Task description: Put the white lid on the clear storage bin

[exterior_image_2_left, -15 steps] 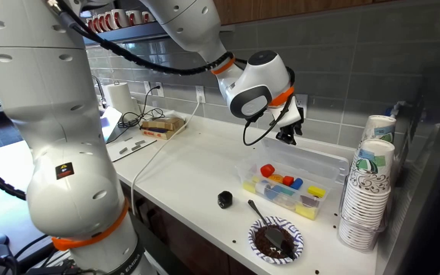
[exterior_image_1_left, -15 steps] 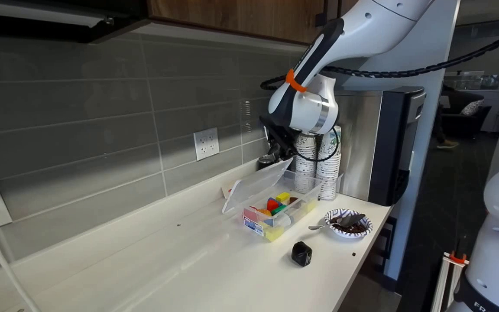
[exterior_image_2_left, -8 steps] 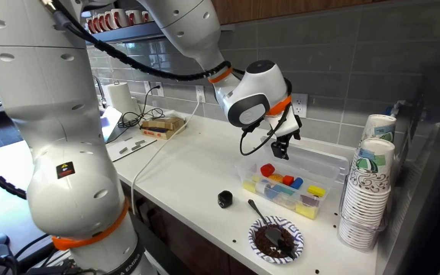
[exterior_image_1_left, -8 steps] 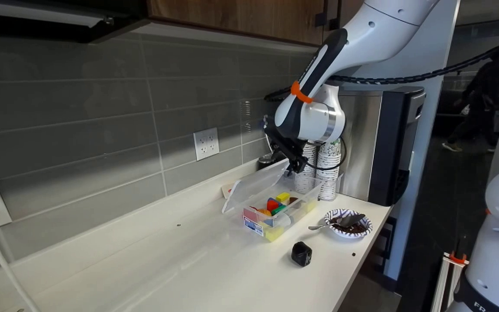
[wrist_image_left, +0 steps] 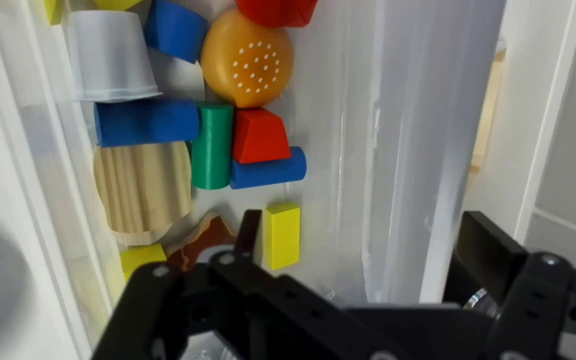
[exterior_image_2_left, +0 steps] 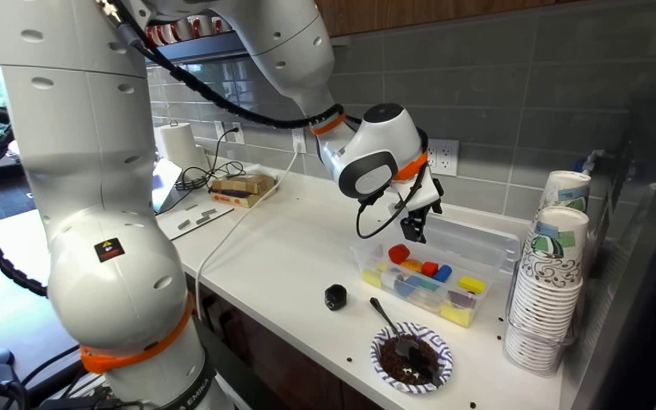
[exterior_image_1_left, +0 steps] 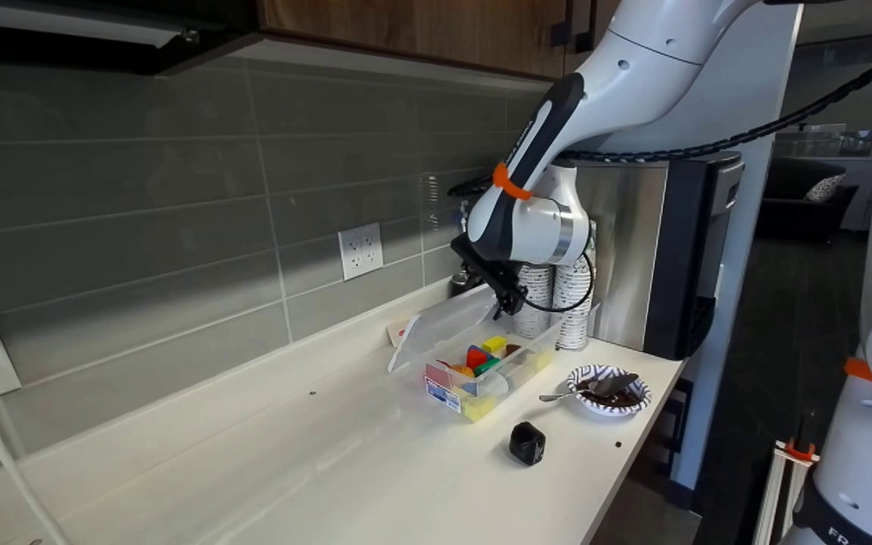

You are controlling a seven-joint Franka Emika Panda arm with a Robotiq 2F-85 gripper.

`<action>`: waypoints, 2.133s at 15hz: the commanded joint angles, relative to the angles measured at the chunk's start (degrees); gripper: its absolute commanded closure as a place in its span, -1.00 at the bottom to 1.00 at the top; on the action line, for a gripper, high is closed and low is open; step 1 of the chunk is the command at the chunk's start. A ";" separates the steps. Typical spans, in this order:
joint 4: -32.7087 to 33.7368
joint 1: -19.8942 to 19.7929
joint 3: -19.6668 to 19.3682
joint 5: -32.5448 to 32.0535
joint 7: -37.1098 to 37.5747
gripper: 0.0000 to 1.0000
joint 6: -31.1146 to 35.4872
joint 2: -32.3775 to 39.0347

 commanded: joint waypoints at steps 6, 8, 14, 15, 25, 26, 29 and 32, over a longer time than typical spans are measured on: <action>7.53 1.83 -2.26 0.96 -0.28 -1.00 0.85 5.75; 8.84 1.83 -2.66 0.94 -0.30 -1.00 1.21 7.06; 11.94 1.53 -3.42 1.12 -0.37 -0.12 0.52 9.73; 12.15 1.50 -3.50 1.05 -0.53 0.03 0.51 9.74; 11.77 -0.83 -1.82 1.27 -0.22 0.94 0.20 8.09; 11.41 -1.44 -1.29 1.52 -0.40 0.94 0.41 7.47; 9.68 -4.17 1.12 2.86 -0.89 0.94 1.15 4.64; 8.50 -7.84 4.81 4.65 -1.60 0.94 1.25 1.93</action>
